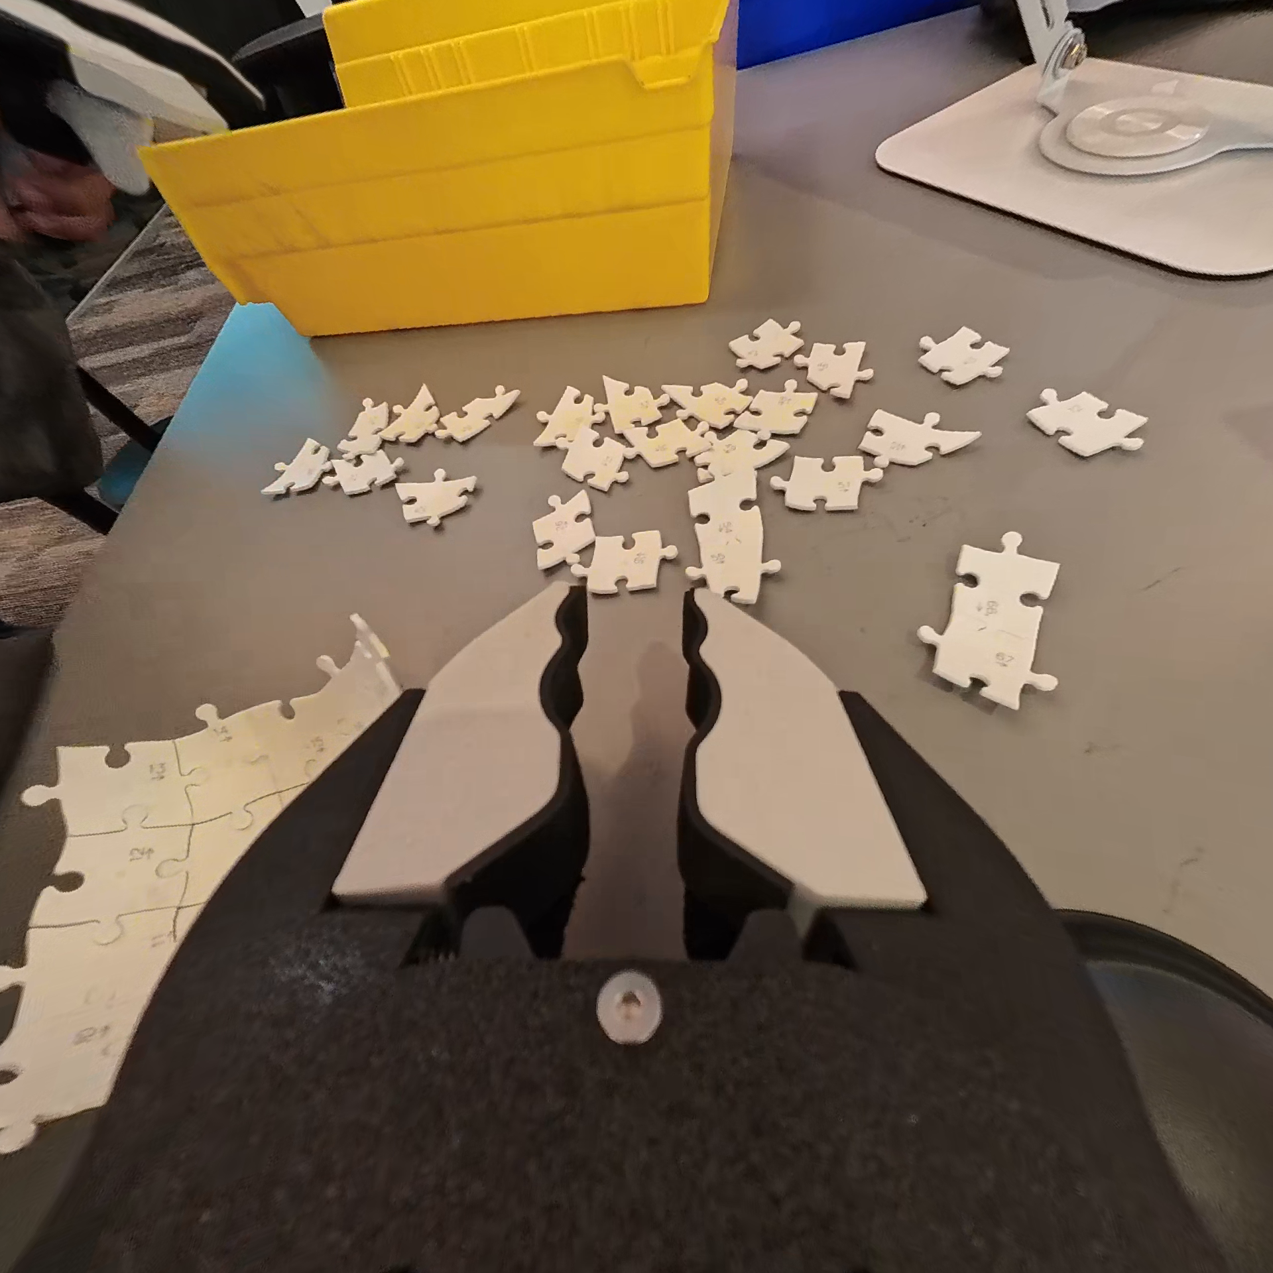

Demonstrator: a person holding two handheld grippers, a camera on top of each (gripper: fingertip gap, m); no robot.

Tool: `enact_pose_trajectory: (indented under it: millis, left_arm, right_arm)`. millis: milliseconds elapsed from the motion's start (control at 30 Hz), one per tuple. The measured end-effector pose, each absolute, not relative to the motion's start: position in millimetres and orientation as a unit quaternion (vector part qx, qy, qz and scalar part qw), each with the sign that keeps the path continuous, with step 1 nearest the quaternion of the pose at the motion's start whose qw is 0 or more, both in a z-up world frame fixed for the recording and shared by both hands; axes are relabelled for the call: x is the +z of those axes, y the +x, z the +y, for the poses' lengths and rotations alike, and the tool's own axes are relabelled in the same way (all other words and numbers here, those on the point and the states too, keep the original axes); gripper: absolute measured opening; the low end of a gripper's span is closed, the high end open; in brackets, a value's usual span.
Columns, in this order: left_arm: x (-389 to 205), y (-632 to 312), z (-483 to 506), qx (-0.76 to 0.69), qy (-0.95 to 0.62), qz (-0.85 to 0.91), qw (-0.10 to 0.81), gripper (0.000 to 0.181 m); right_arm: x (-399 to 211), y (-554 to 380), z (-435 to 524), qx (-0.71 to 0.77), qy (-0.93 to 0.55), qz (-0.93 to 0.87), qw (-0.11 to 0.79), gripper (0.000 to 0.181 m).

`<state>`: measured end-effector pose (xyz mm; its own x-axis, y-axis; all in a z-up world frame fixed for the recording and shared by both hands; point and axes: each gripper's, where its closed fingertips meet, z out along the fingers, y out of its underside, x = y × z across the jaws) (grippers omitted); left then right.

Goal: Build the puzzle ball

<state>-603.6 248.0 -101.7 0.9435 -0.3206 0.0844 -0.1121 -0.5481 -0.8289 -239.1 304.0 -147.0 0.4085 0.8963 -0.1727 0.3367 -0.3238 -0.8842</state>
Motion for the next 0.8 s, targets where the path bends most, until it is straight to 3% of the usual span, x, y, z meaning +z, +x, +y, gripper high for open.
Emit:
enact_pose_trajectory:
  millis: [800]
  left_arm:
    - [-129.1, -609.5, 266.0, -0.117, -0.851, 0.153, 0.489, 0.051]
  right_arm:
    - [-146.9, -238.9, 305.5, 0.349, -0.738, -0.415, 0.403, 0.023]
